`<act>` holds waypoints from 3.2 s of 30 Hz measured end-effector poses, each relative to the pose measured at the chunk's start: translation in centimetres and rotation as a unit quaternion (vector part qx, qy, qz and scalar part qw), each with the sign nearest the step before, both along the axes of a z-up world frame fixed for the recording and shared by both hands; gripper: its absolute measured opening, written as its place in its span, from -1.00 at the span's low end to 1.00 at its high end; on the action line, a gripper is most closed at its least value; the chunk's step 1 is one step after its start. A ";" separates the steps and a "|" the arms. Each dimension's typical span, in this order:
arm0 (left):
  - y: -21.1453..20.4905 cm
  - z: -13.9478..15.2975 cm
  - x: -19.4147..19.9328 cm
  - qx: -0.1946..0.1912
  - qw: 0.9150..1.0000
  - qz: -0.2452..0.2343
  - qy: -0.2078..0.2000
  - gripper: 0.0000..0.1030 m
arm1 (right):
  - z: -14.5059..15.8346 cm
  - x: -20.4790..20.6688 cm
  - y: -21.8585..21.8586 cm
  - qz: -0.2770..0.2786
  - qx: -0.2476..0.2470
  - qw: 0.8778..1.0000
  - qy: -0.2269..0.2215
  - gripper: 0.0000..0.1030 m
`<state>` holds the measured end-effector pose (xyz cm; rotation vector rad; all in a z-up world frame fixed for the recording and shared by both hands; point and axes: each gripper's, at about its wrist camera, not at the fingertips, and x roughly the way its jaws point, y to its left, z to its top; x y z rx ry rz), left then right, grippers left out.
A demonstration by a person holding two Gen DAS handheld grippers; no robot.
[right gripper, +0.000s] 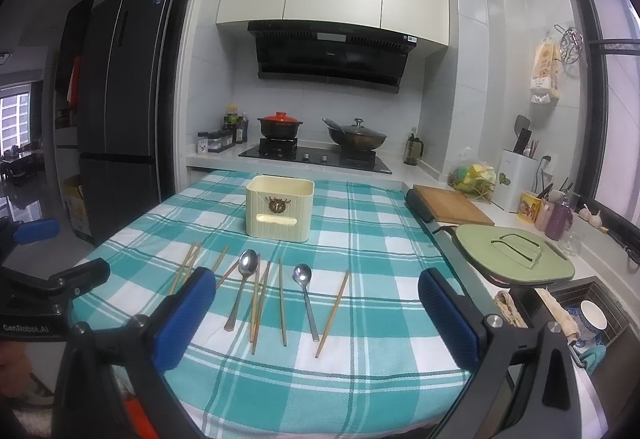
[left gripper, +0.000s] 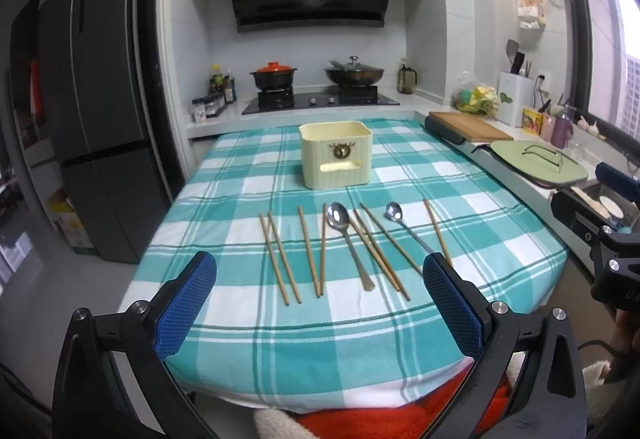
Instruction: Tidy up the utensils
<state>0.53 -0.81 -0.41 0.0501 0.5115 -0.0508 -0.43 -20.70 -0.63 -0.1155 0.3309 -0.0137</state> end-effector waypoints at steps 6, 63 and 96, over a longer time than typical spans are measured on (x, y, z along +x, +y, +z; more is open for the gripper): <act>-0.2 0.0 0.2 0.002 1.000 -0.003 0.001 1.00 | -0.1 0.3 0.0 -0.002 0.002 1.000 0.005 1.00; 6.1 -8.3 13.4 -0.019 0.986 0.065 0.152 0.99 | -5.8 10.9 -2.9 -0.023 0.039 0.990 0.134 1.00; 12.8 -19.1 31.2 0.000 0.951 0.119 0.287 0.99 | -13.0 23.6 -8.8 -0.052 0.067 0.964 0.252 0.84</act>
